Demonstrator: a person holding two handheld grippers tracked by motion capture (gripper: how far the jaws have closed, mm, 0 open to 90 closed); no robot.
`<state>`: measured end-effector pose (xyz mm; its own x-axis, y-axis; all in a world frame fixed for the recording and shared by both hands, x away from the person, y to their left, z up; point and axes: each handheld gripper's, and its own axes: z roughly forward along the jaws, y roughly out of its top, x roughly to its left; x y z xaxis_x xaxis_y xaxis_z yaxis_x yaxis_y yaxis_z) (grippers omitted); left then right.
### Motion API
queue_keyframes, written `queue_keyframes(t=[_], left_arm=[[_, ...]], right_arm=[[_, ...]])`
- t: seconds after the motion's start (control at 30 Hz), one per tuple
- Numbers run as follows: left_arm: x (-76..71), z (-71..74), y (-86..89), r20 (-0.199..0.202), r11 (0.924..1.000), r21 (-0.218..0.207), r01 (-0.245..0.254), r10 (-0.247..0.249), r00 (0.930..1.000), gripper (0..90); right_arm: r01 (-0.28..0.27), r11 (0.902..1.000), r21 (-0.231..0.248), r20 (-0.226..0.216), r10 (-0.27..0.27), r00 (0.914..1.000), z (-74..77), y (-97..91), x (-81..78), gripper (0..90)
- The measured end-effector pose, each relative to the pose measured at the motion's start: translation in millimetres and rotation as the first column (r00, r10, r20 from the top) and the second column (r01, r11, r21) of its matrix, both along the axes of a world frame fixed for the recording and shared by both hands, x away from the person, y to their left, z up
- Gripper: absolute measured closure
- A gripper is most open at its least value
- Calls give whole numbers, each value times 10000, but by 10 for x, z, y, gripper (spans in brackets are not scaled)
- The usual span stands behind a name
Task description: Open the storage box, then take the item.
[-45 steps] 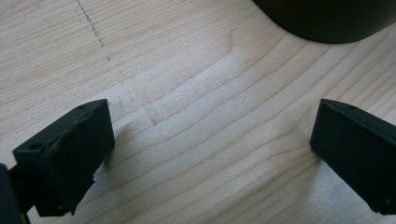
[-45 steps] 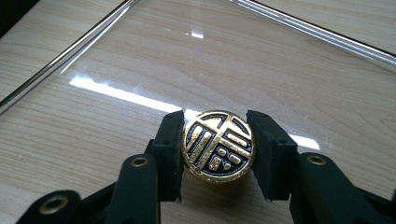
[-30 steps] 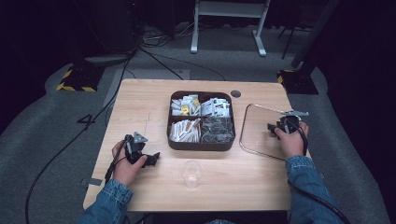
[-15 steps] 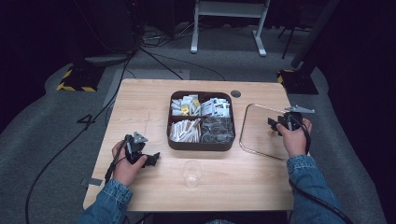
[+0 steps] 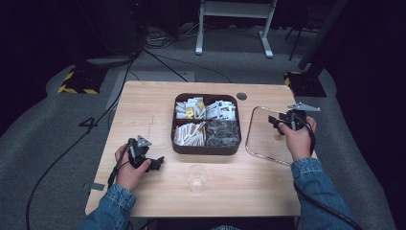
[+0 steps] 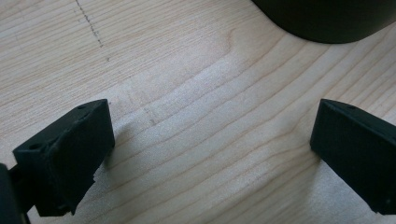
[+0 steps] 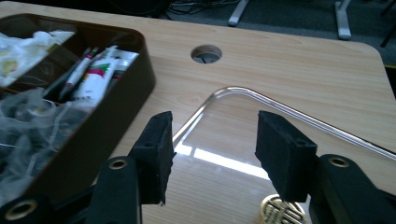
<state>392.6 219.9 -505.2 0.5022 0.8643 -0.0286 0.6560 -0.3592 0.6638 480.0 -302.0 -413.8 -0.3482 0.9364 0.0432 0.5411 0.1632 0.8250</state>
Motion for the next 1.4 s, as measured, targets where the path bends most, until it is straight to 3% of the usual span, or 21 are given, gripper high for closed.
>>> queue_keyframes(t=[0.53, 1.03, 1.4], left_arm=[[-11, 2, 3, -11, 10000, 22, 52, -52, 10000, 2], [-21, 0, 3, -1, 10000, 33, 52, -52, 10000, 2], [-29, 1, 3, -22, 10000, 1, 17, -17, 10000, 2]], right_arm=[[-1314, 9913, 67, 151, 1313, 9912, 203, 666, -95, 463], [-2144, 9767, 83, -123, 2145, 9766, 156, 1065, -95, 462], [-2937, 9559, 43, -744, 2932, 9532, -36, 1423, -81, 457]])
